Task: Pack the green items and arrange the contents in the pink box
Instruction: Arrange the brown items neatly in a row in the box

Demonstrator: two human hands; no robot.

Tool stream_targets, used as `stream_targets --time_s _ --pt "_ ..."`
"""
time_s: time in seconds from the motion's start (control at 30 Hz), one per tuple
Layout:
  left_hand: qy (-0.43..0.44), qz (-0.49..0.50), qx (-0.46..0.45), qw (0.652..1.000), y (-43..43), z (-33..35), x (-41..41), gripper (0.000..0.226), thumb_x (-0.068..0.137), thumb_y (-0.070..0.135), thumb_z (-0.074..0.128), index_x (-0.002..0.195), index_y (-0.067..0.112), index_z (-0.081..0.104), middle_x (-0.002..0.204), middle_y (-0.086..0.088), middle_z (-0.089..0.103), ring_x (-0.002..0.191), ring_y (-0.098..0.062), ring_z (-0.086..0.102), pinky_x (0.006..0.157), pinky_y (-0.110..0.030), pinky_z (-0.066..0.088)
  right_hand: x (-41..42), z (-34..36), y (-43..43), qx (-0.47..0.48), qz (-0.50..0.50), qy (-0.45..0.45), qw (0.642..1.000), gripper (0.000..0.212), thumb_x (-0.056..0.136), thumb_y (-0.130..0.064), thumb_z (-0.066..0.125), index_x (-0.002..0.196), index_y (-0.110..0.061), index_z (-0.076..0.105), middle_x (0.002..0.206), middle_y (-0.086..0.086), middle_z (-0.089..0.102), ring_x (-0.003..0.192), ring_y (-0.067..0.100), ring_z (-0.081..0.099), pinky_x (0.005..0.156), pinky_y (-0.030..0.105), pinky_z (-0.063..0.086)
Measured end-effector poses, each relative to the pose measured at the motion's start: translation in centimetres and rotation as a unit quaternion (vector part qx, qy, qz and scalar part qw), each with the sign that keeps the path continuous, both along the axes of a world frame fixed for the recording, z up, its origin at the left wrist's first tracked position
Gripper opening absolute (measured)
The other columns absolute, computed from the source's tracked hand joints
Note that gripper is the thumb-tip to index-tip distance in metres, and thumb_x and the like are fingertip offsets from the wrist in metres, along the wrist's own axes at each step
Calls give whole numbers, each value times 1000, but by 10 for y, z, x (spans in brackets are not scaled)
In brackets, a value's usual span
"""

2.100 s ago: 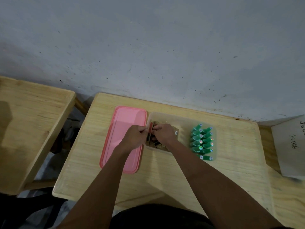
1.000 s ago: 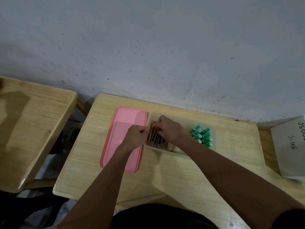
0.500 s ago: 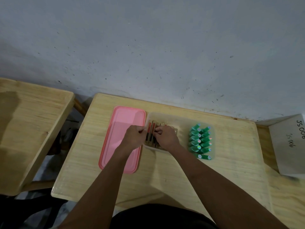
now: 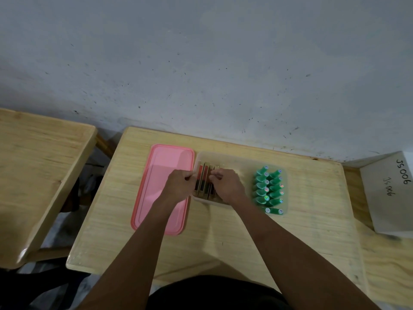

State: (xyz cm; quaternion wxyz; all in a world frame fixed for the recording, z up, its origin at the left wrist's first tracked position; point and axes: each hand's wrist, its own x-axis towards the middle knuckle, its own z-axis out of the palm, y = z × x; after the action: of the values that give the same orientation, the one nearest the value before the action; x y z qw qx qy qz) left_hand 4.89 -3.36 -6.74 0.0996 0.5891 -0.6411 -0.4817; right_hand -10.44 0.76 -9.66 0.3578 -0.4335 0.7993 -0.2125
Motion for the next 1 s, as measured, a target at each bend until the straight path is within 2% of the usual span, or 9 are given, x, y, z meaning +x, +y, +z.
stream_targets --time_s 0.07,0.13,0.23,0.3,0.4,0.63,0.83,0.93,1.0 --pt "3 0 6 1000 0 0 0 38 97 18 49 133 6 52 113 -15 68 70 -12 62 61 -14 50 -12 7 5 -14 -21 63 998 24 92 -30 57 112 -28 71 111 -9 72 99 13 66 84 30 53" --pt "11 4 10 1000 0 0 0 37 97 16 49 133 5 52 105 -16 70 69 -17 65 63 -19 54 -20 9 9 -5 -8 92 996 25 91 -31 58 113 -30 69 108 -11 72 97 12 66 82 31 54" --pt "9 4 11 1000 1 1 0 37 97 15 49 132 5 52 106 -16 70 72 -19 66 70 -24 56 -21 5 12 41 104 109 988 33 88 -32 62 121 -33 64 111 -6 66 101 15 62 84 34 54" --pt "5 0 6 1000 1 1 0 37 97 16 48 132 5 53 108 -16 70 72 -17 65 67 -22 55 -19 3 13 51 146 136 979 41 87 -32 62 127 -34 57 117 -3 59 108 17 56 87 36 52" --pt "1 0 -1 1000 1 0 0 37 98 17 48 132 5 52 111 -17 69 66 -11 62 59 -15 49 -16 3 11 38 131 148 980 50 82 -37 64 130 -32 53 116 0 62 109 20 56 87 38 52" --pt "10 6 0 1000 2 1 -1 37 97 16 49 132 5 53 110 -16 69 68 -10 62 59 -13 47 -10 6 4 86 74 99 989 54 84 -34 60 134 -30 41 109 3 67 105 27 61 86 40 52" --pt "13 5 -6 1000 2 1 -1 37 97 15 50 132 4 52 116 -19 67 73 -13 63 69 -18 50 -18 8 4 91 49 98 990 54 84 -35 53 136 -30 38 94 0 70 88 24 66 82 39 54" --pt "15 4 -3 1000 2 1 0 37 97 15 50 132 4 52 118 -19 66 92 -23 67 84 -27 54 -26 11 5 96 35 79 992 58 83 -36 58 137 -29 38 93 1 70 85 22 67 78 36 54" --pt "17 5 -3 1000 2 1 0 37 97 15 49 132 4 52 118 -18 66 98 -26 66 87 -28 53 -31 13 7 99 26 81 991 58 82 -35 60 136 -29 40 93 1 71 85 22 67 74 33 54"
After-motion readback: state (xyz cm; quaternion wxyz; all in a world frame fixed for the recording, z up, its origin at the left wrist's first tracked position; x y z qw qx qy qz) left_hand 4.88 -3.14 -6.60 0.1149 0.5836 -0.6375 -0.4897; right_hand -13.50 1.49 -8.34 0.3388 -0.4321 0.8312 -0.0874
